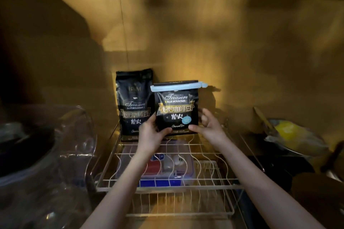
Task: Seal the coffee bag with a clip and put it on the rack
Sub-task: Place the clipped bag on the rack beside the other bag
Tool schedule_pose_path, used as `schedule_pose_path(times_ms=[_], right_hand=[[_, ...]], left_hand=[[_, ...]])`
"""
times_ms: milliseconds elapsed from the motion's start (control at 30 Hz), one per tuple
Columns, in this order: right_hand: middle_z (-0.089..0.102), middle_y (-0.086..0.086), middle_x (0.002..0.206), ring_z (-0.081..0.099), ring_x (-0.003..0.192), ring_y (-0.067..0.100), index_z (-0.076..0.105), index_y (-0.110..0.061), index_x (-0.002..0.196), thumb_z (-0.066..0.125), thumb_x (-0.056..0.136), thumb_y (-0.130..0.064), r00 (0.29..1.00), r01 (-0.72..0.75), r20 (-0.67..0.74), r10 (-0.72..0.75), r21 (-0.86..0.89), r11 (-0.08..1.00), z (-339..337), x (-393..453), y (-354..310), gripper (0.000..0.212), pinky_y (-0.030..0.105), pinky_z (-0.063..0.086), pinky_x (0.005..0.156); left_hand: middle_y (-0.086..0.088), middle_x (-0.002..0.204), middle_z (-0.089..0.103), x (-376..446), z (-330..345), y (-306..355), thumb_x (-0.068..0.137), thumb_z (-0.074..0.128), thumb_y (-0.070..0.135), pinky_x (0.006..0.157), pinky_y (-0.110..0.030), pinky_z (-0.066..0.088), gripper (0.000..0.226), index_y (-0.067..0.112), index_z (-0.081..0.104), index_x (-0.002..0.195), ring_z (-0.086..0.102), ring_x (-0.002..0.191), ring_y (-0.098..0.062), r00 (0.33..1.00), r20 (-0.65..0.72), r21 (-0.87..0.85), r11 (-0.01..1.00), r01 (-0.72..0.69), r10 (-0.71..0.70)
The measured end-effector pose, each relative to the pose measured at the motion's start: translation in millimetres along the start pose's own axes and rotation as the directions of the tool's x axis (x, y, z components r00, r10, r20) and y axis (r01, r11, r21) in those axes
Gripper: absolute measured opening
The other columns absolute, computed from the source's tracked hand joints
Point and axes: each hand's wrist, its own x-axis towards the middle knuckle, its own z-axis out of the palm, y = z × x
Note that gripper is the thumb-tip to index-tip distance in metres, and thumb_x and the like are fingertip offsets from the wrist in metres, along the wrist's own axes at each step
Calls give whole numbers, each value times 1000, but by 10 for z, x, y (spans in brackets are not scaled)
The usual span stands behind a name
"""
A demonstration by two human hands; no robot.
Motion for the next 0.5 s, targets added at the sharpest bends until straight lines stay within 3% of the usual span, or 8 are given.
schedule_pose_path(times_ms=[100, 200, 333, 433, 500], right_hand=[[51, 1, 134, 48, 113, 9, 31, -13, 137, 67, 76, -1, 998, -67, -18, 67, 6, 998, 81, 86, 123, 72, 25, 44, 91], [46, 5, 139, 45, 123, 16, 24, -13, 141, 67, 77, -7, 990, -136, -48, 136, -4, 991, 132, 151, 266, 77, 32, 41, 96], [39, 9, 145, 39, 131, 25, 23, -15, 142, 69, 77, -11, 982, -180, -58, 179, -16, 983, 155, 195, 408, 79, 35, 38, 102], [37, 7, 146, 35, 133, 26, 25, -15, 141, 64, 82, -15, 982, -179, -67, 174, -64, 982, 170, 247, 402, 71, 34, 34, 99], [41, 1, 141, 36, 132, 23, 27, -15, 141, 61, 84, -15, 985, -171, -52, 167, -75, 982, 171, 284, 387, 66, 34, 34, 97]], left_hand=[[-11, 119, 64, 40, 76, -76, 71, 72, 10, 96, -25, 42, 65, 12, 44, 129, 58, 113, -22, 999, -30, 78, 996, -42, 44], [-15, 124, 60, 85, 121, -103, 75, 68, 9, 92, -15, 36, 72, 10, 32, 137, 55, 115, -25, 997, -55, 155, 987, -43, 52], [-20, 127, 54, 90, 198, -180, 79, 65, 9, 98, -24, 38, 78, 8, 18, 141, 53, 116, -27, 998, -24, 280, 959, -52, 61], [-16, 146, 33, 75, 261, -202, 80, 61, 5, 105, -27, 31, 80, 17, 12, 142, 40, 130, -27, 995, 10, 311, 945, -98, 100], [-17, 151, 19, 84, 298, -211, 83, 58, 6, 105, -32, 36, 75, 20, 14, 142, 34, 134, -30, 992, 32, 388, 913, -124, 121]])
